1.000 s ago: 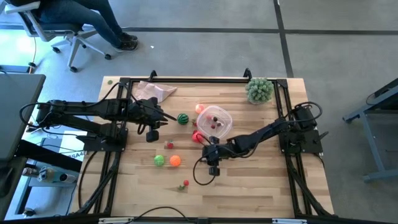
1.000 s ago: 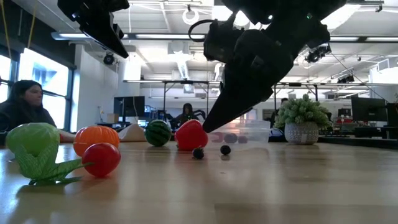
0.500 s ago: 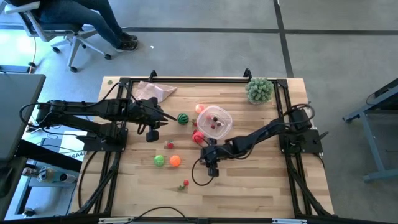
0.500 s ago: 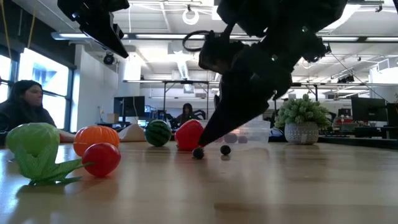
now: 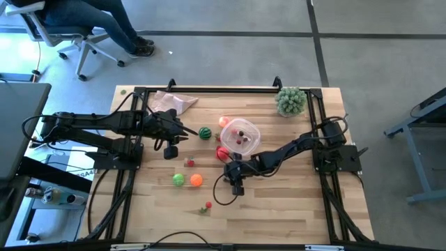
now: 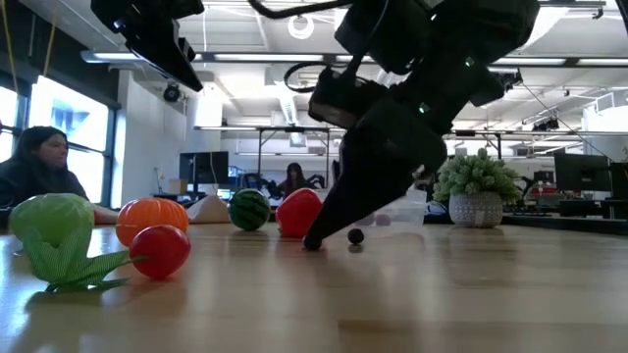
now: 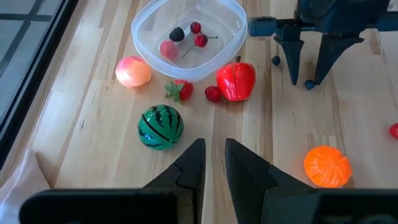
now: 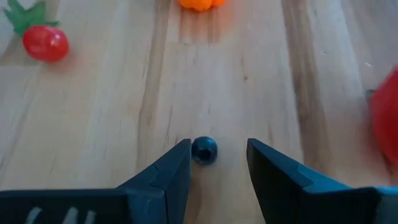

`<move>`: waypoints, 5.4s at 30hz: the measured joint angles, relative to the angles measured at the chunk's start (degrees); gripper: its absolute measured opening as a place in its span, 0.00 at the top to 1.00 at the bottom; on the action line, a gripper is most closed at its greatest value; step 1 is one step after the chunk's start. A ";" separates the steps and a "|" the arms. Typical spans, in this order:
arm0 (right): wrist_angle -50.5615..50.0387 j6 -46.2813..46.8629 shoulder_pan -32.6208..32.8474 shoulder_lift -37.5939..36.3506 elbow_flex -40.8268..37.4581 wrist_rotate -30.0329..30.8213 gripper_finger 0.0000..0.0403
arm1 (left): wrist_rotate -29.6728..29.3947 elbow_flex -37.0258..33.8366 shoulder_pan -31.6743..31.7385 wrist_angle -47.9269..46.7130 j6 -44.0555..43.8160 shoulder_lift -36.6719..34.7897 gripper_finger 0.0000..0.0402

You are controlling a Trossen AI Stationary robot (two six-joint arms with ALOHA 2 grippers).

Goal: Pick and placing Produce into tupperware
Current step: Put the blueberry into the transparent bin

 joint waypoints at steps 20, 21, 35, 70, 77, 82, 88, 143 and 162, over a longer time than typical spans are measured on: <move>0.34 -0.52 -0.17 0.60 -0.04 0.50 0.68 | -0.02 0.00 -0.01 0.00 0.00 0.00 0.87; 0.34 -0.52 -0.17 0.60 -0.04 0.29 0.69 | -0.01 0.00 -0.01 0.01 0.00 -0.01 0.87; 0.38 1.45 -0.76 0.62 -0.04 -0.01 0.80 | -0.02 0.00 -0.02 0.00 0.00 -0.01 0.87; 0.49 2.91 -0.76 0.64 -0.04 0.92 0.81 | -0.02 0.00 -0.02 0.00 0.01 -0.01 0.87; 0.49 2.91 -0.76 0.65 -0.04 1.00 0.82 | -0.01 0.00 -0.01 0.01 0.01 -0.01 0.87; 0.56 3.05 -0.76 0.64 -0.04 0.98 0.89 | -0.01 0.00 -0.01 0.00 0.00 -0.01 0.87; 0.84 3.11 -0.76 0.66 -0.04 0.83 0.91 | -0.02 0.00 -0.01 0.00 0.01 -0.01 0.87; -36.77 1.31 -24.00 -20.99 -0.13 1.26 0.92 | -0.02 0.00 -0.02 0.00 0.02 0.01 0.87; -32.86 1.17 -27.31 -13.78 -0.13 -1.77 0.90 | -0.01 0.00 -0.02 0.00 0.00 0.01 0.87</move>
